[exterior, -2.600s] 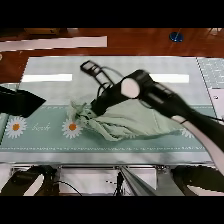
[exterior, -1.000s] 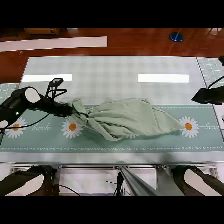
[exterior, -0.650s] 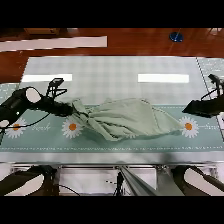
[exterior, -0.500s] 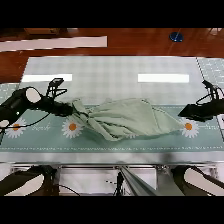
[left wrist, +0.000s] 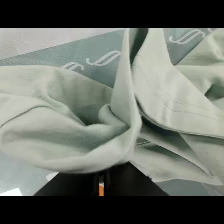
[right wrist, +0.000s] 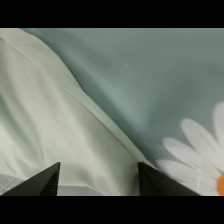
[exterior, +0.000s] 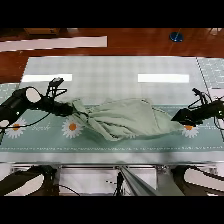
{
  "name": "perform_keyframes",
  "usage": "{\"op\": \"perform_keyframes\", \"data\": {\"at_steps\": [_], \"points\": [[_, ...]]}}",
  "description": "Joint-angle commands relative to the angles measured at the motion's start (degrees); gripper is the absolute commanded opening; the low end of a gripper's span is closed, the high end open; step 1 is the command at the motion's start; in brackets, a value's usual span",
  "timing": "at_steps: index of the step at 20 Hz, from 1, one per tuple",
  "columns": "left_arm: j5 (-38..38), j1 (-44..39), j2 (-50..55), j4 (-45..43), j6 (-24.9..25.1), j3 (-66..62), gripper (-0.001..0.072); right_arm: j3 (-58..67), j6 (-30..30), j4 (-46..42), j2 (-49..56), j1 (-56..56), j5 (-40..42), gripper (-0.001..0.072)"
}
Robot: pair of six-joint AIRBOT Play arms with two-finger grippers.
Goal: Fold the shirts.
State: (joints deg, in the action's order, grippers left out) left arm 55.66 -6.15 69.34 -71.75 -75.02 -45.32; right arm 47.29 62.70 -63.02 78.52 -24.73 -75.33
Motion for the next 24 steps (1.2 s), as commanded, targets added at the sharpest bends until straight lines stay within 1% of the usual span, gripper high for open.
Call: {"op": "perform_keyframes", "data": {"at_steps": [1, 2, 3, 4, 7, 10, 12, 15, 17, 19, 21, 23, 24], "points": [[-0.22, 0.07, 0.0, 0.0, 0.02, -0.07, 0.0026, -0.26, -0.46, 0.2, 2.89, 4.44, 1.09, 0.0396], [-0.2, 0.07, 0.0, 0.0, 0.02, -0.2, 0.0026, -0.24, -1.2, -0.11, 2.8, 5.86, 1.36, 0.0191], [-0.2, 0.07, 0.0, -0.04, 0.04, -0.66, 0.0026, -0.07, -1.29, -0.04, 2.49, 6.82, 1.38, 0.0068], [-0.17, 0.07, -0.04, -0.11, 0.09, -1.7, 0.0026, 0.48, -1.2, 0.11, 1.88, 7.08, 0.98, 0.0026], [0.55, 0.22, -2.47, -0.5, 0.9, -8.41, 0.0025, 4.81, -1.09, -0.02, -3.13, 6.01, -1.7, 0.0026], [2.27, 2.23, -8.02, -1.11, 0.83, -20.5, 0.0026, 13.4, 0.52, 0.57, -12.52, 3.58, -1.51, 0.0025], [3.61, 4.11, -12.04, -1.11, 0.83, -29.51, 0.0026, 20.74, 3.21, 1.81, -19.93, 2.75, 2.08, 0.0026], [4.17, 5.11, -17.29, -1.11, 0.83, -41.42, 0.0025, 31.15, 6.4, 3.69, -28.94, 2.75, 9.53, 0.0025], [4.17, 4.98, -19.93, -0.15, 0.83, -48.33, 0.0026, 38.05, 8.81, 4.55, -32.68, 2.75, 10.82, 0.0025], [4.2, 4.96, -22.21, 1.7, 0.85, -54.6, 0.0025, 44.02, 10.88, 4.68, -35.06, 2.75, 10.16, 0.0025], [4.98, 4.98, -24.17, 3.3, 0.85, -59.36, 0.0025, 49.29, 11.74, 4.63, -36.33, 2.75, 7.96, 0.0025], [7.48, 4.98, -26.38, 4.09, 0.85, -63.08, 0.0025, 53.99, 13.92, 4.48, -36.85, 2.75, 3.78, 0.0025], [9.94, 5.01, -27.69, 4.11, 0.83, -64.54, 0.0025, 56.35, 15.43, 4.46, -36.85, 2.75, 0.42, 0.0025]]}}
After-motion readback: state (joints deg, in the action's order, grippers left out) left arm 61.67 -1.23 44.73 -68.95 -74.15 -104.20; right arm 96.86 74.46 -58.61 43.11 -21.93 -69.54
